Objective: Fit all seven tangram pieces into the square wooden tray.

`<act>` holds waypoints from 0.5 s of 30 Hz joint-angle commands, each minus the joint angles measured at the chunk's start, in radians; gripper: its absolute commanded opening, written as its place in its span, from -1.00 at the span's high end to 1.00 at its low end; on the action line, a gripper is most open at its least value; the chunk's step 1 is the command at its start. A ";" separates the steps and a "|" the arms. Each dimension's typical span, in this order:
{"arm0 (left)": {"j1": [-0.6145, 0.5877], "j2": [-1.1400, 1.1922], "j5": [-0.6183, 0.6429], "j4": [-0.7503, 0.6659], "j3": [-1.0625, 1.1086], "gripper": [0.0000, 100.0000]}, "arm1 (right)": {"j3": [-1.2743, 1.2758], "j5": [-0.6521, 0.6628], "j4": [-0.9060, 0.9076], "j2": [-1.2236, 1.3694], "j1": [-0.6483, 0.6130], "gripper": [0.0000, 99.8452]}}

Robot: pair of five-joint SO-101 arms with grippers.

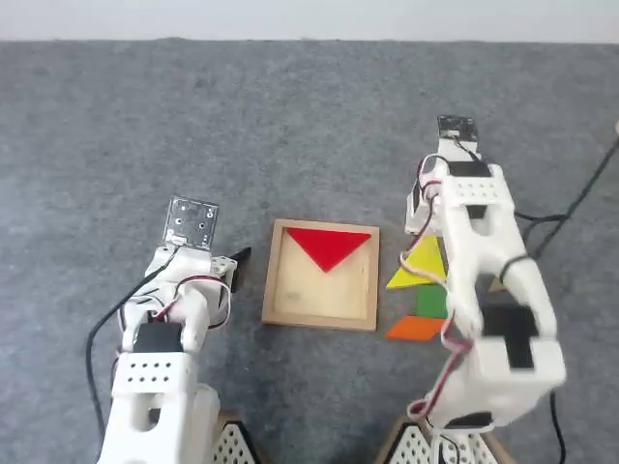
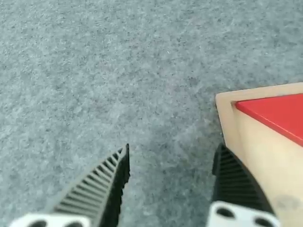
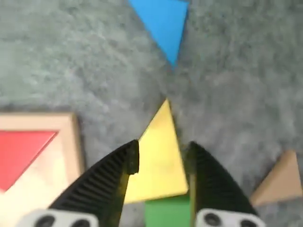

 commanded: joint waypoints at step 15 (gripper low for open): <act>0.003 -0.017 0.005 -0.026 0.002 0.44 | 0.229 0.046 -0.025 -0.018 -0.076 0.41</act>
